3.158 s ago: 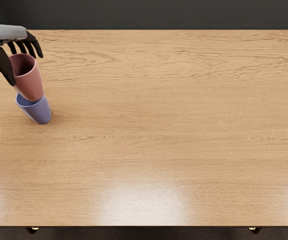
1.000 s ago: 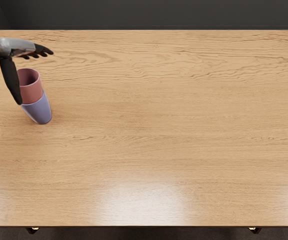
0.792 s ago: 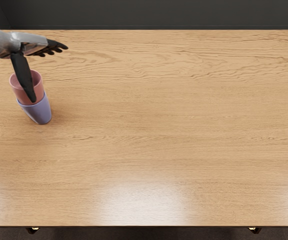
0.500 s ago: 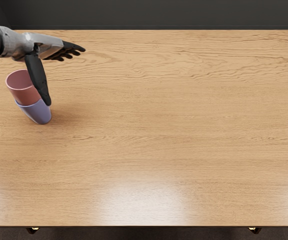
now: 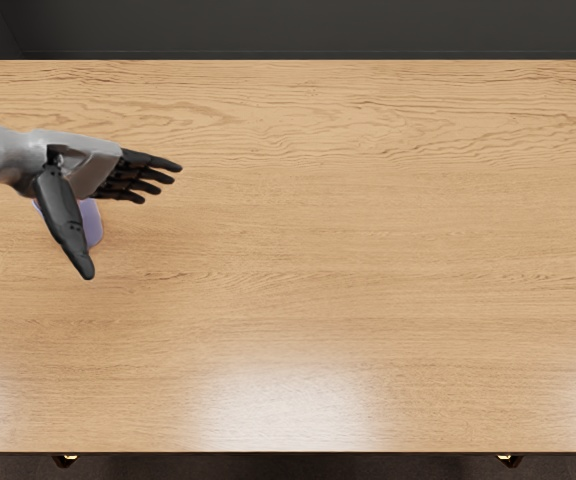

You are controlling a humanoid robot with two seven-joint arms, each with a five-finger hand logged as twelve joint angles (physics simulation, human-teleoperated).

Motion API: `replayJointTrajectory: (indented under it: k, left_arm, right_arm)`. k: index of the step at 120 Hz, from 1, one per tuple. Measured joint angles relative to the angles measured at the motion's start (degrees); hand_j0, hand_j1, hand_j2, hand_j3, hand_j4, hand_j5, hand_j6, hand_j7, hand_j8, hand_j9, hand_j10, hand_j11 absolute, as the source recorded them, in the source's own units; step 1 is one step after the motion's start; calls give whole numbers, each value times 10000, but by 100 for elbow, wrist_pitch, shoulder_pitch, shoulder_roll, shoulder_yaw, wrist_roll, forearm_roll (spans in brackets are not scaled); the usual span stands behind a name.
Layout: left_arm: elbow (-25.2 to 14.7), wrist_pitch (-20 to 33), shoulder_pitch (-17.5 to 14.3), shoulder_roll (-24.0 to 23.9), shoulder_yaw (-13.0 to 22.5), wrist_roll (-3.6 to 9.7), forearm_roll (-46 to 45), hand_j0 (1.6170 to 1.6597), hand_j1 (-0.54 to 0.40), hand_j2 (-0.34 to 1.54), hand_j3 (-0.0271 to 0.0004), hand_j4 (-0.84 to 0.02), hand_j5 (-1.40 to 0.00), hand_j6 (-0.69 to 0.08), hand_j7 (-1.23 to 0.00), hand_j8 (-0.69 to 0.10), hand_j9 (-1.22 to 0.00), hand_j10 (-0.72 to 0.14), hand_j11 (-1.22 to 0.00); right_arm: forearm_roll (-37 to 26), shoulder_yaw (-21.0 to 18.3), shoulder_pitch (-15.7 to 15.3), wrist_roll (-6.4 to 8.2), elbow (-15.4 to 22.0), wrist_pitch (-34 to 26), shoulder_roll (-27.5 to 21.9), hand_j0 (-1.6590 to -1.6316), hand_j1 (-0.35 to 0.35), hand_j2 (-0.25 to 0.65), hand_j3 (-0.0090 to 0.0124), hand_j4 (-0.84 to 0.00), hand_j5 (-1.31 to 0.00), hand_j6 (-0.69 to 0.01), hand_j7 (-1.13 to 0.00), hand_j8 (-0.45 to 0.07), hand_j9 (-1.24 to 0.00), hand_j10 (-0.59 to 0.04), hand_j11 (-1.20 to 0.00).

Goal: Pick up cup and place in cup with left hand

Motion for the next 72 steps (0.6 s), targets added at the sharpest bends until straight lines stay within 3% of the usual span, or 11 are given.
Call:
replayJointTrajectory:
  k: [16,72]
  left_arm:
    - [-183,-2,240,396,-7,0,-446,16581,3491,1,0,-32,-6,-39,-5,-36,-3,-27,-2]
    - [-257,-4,769,611,-9,0,-958,16580,3491,-4,0,-29,-4,-35,-2,-34,-1,-26,0]
  right_arm:
    - [0,0,1,-3,8,0,0,-16581,-3204,-48,0,-238,-309,-239,-309,-238,-309,-238,-310]
    - [0,4,10,-9,12,0,0,-16581,-3204,-48,0,-239,-310,-239,-310,-239,-310,-238,-310]
